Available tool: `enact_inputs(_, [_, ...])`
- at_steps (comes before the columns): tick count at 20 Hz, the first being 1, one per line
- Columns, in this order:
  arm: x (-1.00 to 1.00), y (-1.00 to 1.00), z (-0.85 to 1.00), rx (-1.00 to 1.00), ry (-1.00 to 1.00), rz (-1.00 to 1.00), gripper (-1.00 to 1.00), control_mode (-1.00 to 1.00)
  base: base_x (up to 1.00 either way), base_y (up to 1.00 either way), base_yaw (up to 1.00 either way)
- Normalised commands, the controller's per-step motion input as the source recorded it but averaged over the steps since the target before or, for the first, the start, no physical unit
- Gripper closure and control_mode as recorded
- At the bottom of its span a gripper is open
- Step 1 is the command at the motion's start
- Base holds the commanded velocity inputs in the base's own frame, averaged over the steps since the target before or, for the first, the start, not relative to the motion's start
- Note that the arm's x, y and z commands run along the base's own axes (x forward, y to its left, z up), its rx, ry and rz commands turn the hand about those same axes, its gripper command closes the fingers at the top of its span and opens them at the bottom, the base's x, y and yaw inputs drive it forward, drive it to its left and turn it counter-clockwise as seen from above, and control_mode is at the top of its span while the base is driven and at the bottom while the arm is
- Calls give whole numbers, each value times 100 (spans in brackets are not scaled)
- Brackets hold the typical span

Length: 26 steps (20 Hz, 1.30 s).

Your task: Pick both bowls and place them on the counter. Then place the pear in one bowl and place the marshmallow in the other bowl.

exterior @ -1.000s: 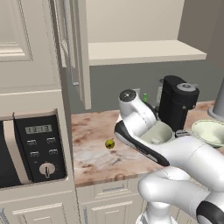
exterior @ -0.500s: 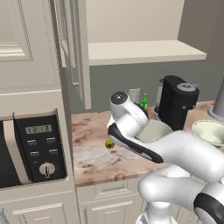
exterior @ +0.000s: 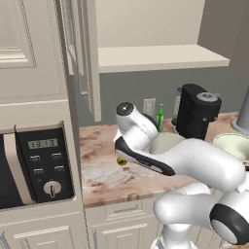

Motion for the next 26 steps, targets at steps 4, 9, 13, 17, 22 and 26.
enact_inputs(4, [0,18,-21,2,1,-31,-100,-100,0,0,0])
enact_inputs(9, [0,-11,-4,8,3,-12,-100,-100,0,0,0])
enact_inputs(13, [0,-1,-14,17,2,-13,-100,-100,0,0,0])
enact_inputs(17, [0,0,-27,25,0,-17,-100,-100,0,0,0])
enact_inputs(22, [0,0,-26,25,0,-18,-100,-100,0,0,0])
enact_inputs(26, [2,0,-28,15,0,-21,-100,-100,0,0,0])
